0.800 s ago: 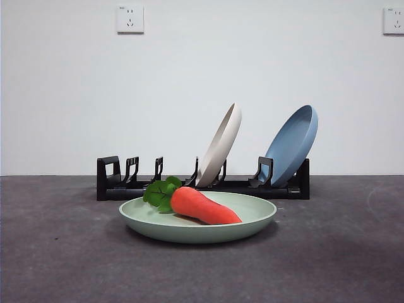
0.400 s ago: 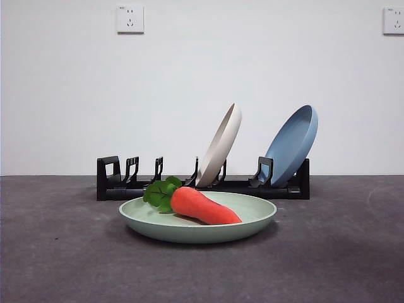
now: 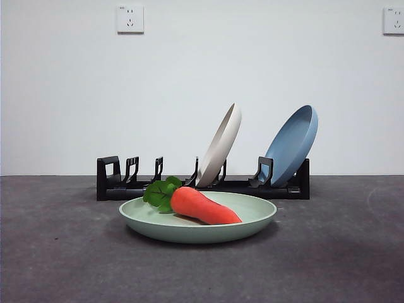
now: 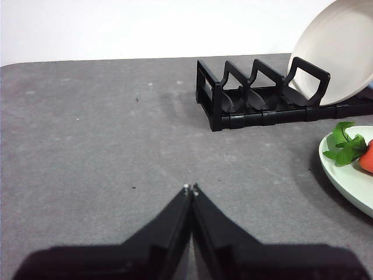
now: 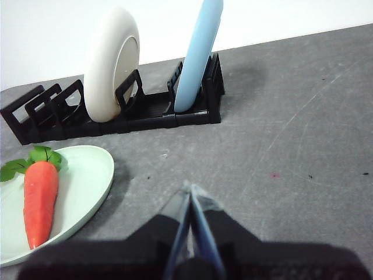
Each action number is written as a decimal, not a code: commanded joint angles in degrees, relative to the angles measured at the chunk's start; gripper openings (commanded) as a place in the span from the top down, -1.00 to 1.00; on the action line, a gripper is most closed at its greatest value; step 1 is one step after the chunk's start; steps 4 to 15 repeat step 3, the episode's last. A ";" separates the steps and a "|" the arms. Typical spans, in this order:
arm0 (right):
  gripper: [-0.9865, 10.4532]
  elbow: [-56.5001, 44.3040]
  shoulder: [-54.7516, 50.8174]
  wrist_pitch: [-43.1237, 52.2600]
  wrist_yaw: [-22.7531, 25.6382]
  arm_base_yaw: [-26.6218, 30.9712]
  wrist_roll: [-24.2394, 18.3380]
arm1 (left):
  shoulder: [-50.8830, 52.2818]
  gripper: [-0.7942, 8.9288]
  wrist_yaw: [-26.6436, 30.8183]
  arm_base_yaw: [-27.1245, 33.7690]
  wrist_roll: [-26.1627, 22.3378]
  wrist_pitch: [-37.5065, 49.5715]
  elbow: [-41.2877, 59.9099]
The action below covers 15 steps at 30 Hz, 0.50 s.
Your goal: Take the green plate from the plate rack,put the plate on the table,take the carrot from the table,put the carrot in the plate
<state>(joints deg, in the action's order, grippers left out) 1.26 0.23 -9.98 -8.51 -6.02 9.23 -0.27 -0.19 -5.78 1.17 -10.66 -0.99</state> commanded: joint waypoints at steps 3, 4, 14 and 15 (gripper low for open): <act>0.83 -0.94 -0.07 0.15 0.02 -0.04 0.33 | 0.15 0.84 0.04 0.20 0.57 0.15 0.79; 0.83 -0.94 -0.07 0.15 0.02 -0.04 0.33 | 0.15 0.84 0.04 0.20 0.57 0.15 0.79; 0.83 -0.94 -0.07 0.15 0.02 -0.04 0.33 | 0.15 0.84 0.04 0.20 0.57 0.15 0.79; 0.83 -0.94 -0.07 0.15 0.02 -0.04 0.33 | 0.15 0.84 0.04 0.20 0.57 0.15 0.79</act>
